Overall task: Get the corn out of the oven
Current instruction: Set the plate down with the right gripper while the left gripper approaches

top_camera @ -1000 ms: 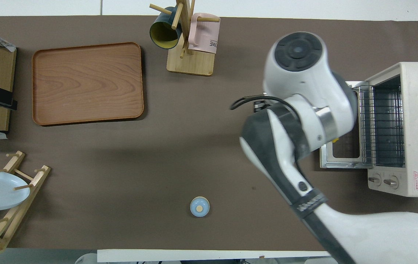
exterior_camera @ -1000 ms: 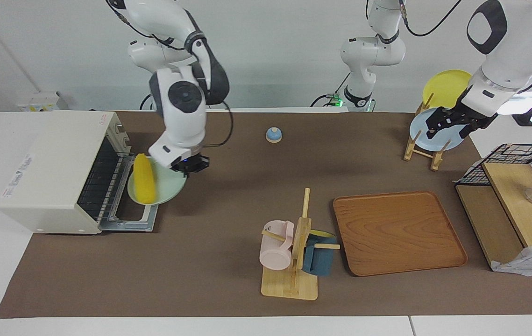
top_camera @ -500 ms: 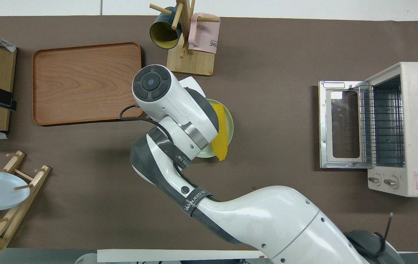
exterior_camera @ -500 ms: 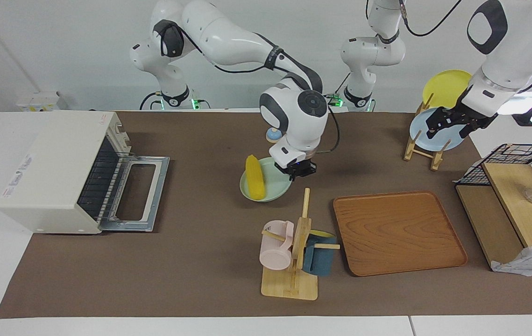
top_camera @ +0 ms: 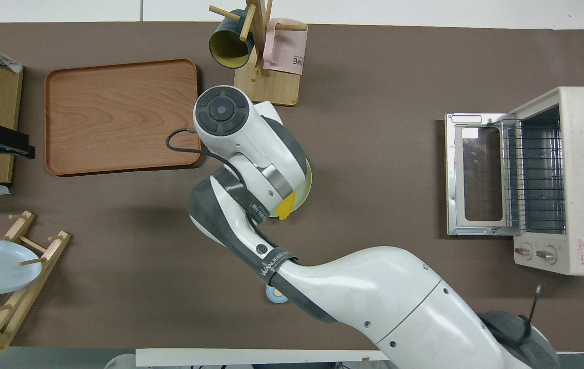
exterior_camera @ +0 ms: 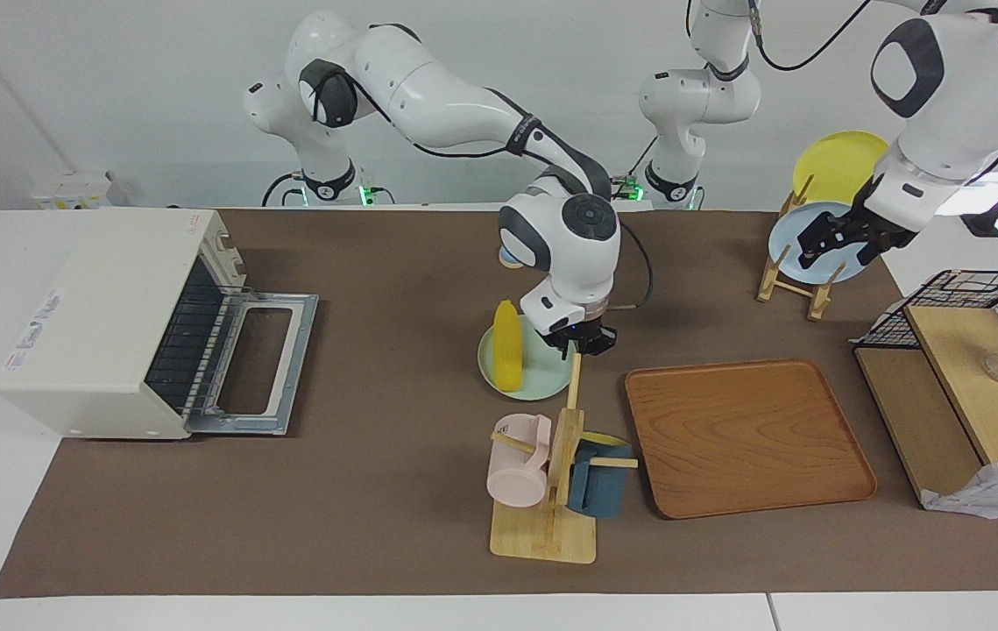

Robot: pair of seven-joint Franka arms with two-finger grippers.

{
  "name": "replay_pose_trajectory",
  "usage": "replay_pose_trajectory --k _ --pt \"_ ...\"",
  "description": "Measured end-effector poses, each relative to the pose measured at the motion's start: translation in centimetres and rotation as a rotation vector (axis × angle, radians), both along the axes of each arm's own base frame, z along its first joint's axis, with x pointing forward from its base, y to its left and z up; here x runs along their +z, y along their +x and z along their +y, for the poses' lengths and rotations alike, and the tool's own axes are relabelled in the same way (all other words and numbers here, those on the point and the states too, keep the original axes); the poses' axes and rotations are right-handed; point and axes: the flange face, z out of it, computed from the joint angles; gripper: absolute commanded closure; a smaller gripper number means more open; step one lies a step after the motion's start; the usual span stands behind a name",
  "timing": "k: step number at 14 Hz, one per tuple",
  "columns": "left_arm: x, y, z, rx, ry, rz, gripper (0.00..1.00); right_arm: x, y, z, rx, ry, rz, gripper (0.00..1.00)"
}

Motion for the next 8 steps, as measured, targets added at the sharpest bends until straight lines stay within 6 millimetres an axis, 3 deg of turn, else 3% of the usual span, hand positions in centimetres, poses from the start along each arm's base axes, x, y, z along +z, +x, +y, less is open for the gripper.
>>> replay_pose_trajectory --k 2,3,4,6,8 --pt "-2.7 -1.6 -3.4 0.008 0.001 0.000 0.00 4.2 2.8 -6.2 0.005 -0.006 -0.015 0.45" --pt "-3.7 -2.1 -5.8 0.020 0.000 -0.008 0.00 5.6 3.7 -10.2 0.042 -0.028 0.002 0.48" --pt "-5.0 -2.7 -9.7 0.052 -0.005 -0.037 0.00 6.0 4.2 -14.8 0.089 -0.055 0.041 0.55" --pt "-8.5 -4.6 -19.8 0.113 -0.029 -0.088 0.00 4.2 3.7 -23.0 0.170 -0.088 0.118 0.76" --pt "-13.4 -6.9 -29.0 0.154 -0.054 -0.111 0.00 0.1 2.1 -29.7 0.247 -0.093 0.169 0.89"
